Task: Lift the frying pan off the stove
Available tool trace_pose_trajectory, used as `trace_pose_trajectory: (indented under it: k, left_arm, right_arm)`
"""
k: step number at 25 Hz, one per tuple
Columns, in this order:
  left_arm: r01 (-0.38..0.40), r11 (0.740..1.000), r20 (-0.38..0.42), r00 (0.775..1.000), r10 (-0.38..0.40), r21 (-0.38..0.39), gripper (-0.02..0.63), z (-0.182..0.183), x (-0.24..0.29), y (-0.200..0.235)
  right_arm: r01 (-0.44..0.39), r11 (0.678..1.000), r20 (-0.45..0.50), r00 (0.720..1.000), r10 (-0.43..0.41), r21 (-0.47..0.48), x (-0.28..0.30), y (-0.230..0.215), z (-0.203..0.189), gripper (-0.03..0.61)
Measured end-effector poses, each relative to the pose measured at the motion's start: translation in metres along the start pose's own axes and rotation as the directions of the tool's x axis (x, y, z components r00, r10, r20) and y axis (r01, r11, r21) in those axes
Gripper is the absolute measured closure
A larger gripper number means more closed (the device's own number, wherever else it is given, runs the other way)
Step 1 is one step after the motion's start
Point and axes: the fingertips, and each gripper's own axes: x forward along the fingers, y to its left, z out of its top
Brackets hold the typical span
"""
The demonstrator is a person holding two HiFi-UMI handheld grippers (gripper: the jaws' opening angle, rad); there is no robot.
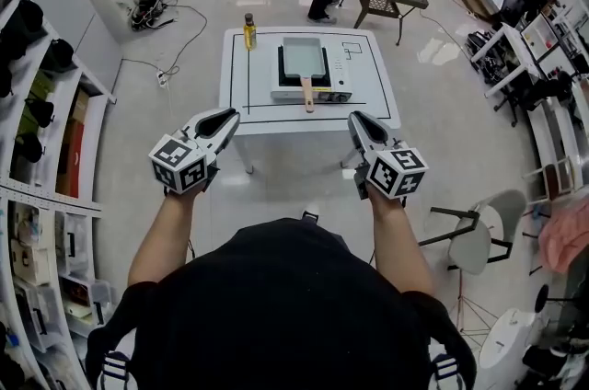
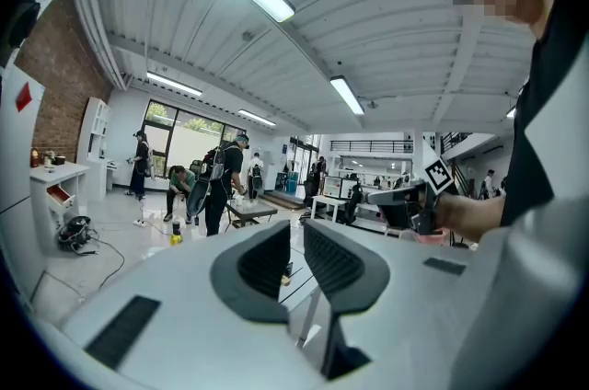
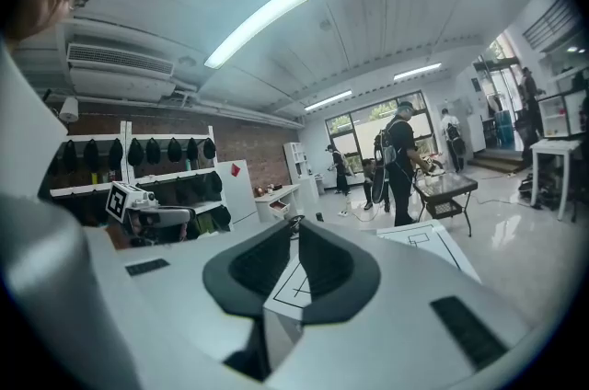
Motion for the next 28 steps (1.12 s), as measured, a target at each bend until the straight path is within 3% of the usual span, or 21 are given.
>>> trace_pose_trajectory:
  k: [13,28]
  left_arm:
    - [-0.007,1.000,-0.014,1.000,0.007,-0.001,0.567,-0.005,0.020,0.016]
    - [-0.034,0.999,-0.054,0.998,0.033,-0.030,0.568,-0.011,0.069,0.034]
  right_arm:
    - [-0.017,0.999,-0.005,1.000,0.017,0.027,0.027,-0.015,-0.004,0.548]
    - [-0.030,0.998,-0.039,0.999,0.032,0.055,0.061,-0.066,-0.008,0.548]
